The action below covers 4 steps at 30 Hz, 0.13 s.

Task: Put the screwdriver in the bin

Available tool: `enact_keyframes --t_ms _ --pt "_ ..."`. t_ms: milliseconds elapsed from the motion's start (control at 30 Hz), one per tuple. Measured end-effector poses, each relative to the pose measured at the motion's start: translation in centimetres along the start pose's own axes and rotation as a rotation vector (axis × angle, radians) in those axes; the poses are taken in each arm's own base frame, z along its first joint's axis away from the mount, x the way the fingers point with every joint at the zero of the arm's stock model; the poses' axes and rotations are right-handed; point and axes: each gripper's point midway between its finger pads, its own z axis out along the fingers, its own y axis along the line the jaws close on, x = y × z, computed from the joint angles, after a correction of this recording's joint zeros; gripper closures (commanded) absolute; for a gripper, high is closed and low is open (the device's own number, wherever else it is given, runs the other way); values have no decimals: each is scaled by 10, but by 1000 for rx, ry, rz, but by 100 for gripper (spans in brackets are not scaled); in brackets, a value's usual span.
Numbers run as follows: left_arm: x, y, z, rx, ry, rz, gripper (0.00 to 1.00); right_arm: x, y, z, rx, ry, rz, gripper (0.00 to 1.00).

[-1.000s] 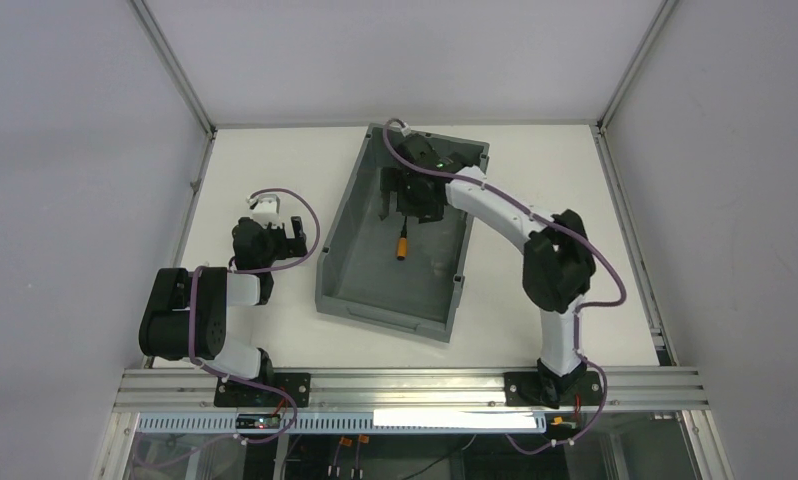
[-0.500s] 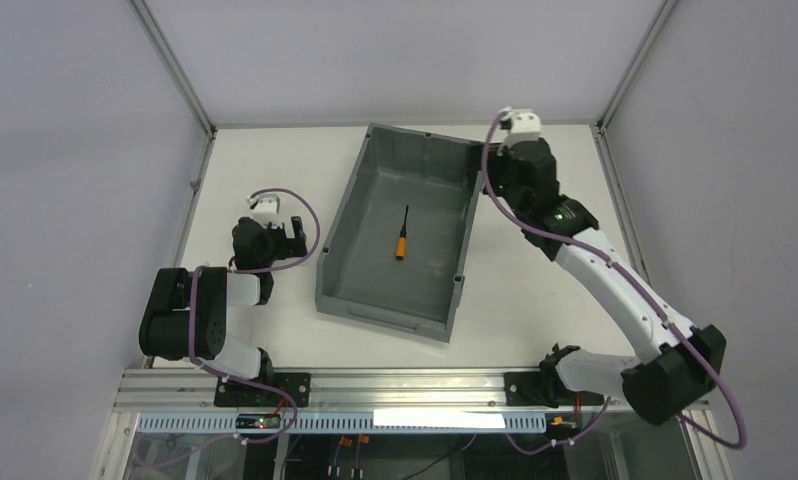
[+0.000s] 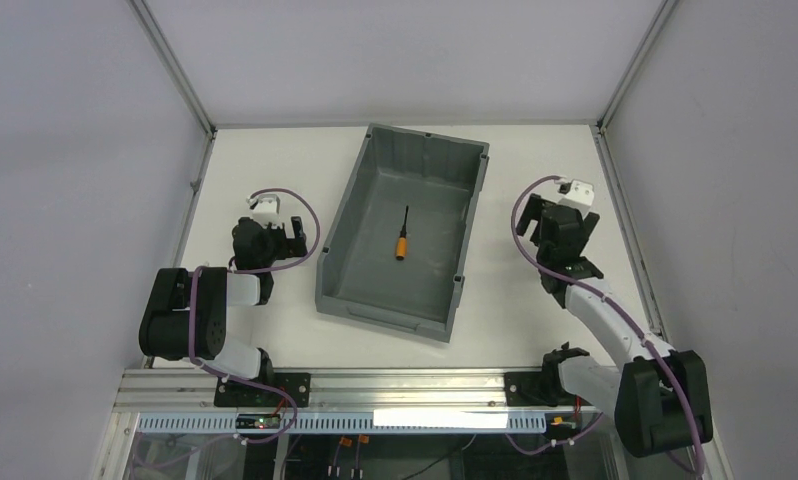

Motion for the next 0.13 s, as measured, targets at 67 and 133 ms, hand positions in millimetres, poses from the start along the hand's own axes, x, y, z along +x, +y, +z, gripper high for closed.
enact_keyframes --t_ms 67,133 --pt "0 0 0 0 0 0 1 8 -3 3 19 2 13 1" --pt "0 0 0 0 0 0 1 15 -6 6 35 4 21 1"
